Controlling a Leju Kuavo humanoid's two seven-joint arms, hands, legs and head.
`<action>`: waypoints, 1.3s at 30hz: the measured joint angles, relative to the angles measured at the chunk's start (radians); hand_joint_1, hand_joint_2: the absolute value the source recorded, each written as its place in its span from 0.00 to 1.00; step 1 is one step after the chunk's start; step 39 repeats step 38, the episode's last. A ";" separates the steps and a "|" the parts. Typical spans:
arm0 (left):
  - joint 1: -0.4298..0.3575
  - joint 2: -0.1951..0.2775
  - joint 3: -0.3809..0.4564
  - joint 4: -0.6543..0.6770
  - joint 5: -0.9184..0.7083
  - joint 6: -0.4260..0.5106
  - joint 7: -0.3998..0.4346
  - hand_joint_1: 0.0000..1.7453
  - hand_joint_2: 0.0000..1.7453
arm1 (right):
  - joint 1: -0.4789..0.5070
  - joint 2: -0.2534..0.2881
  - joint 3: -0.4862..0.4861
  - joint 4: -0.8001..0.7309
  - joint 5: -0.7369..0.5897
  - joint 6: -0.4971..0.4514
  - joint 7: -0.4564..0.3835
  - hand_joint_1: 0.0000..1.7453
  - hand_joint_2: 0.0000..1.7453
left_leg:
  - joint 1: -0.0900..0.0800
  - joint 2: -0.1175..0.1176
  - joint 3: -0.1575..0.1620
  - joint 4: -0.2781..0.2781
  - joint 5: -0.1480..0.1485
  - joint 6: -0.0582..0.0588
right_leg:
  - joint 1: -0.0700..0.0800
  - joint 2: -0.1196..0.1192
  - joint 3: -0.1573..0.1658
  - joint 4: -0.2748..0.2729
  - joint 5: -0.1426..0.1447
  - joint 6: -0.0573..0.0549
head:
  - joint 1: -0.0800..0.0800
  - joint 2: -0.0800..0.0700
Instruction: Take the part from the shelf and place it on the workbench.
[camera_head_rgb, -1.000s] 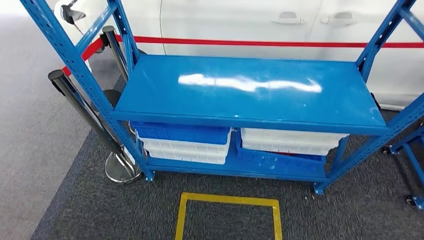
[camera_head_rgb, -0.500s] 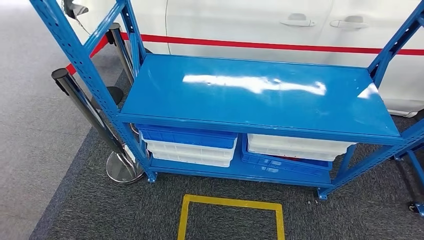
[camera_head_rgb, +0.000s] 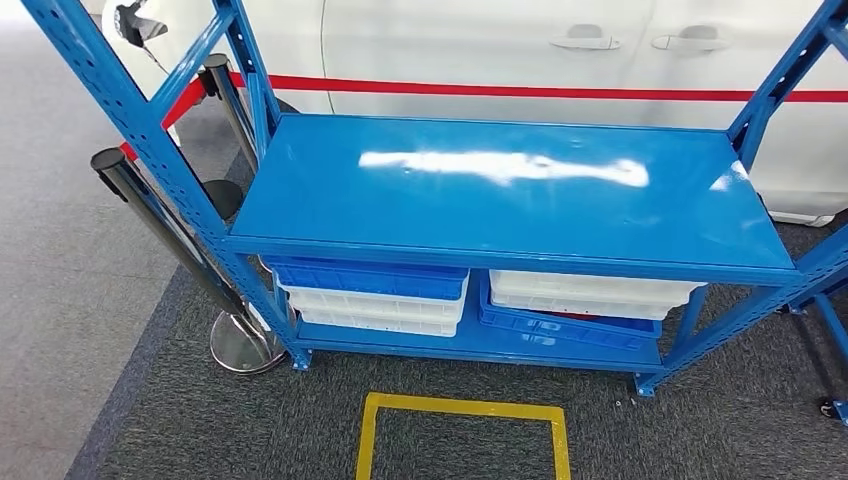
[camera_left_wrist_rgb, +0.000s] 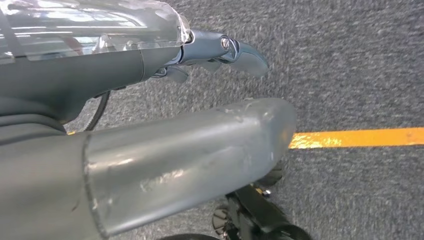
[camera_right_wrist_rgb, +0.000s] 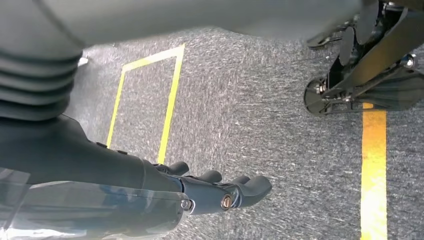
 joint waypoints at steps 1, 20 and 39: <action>0.000 -0.002 0.000 -0.001 0.000 0.002 0.001 0.00 0.00 | -0.001 -0.001 -0.002 -0.001 -0.003 -0.006 0.004 0.00 1.00 | 0.002 -0.003 0.013 -0.030 0.007 0.002 | 0.004 0.001 -0.002 0.006 -0.004 0.000 | 0.001 0.000; -0.008 -0.005 -0.004 -0.008 -0.026 0.079 0.040 0.00 1.00 | -0.008 0.004 -0.018 -0.004 0.003 -0.033 0.017 0.00 1.00 | -0.015 -0.007 0.016 -0.036 0.005 0.032 | 0.000 0.004 0.000 -0.004 0.002 0.025 | 0.011 0.000; 0.036 0.012 -0.301 -0.042 0.294 0.061 0.122 0.00 0.00 | 0.027 -0.042 0.270 -0.036 -0.297 0.003 0.025 0.00 0.00 | -0.014 -0.007 0.018 -0.040 0.005 0.031 | 0.001 0.005 0.000 -0.004 0.001 0.025 | 0.011 0.000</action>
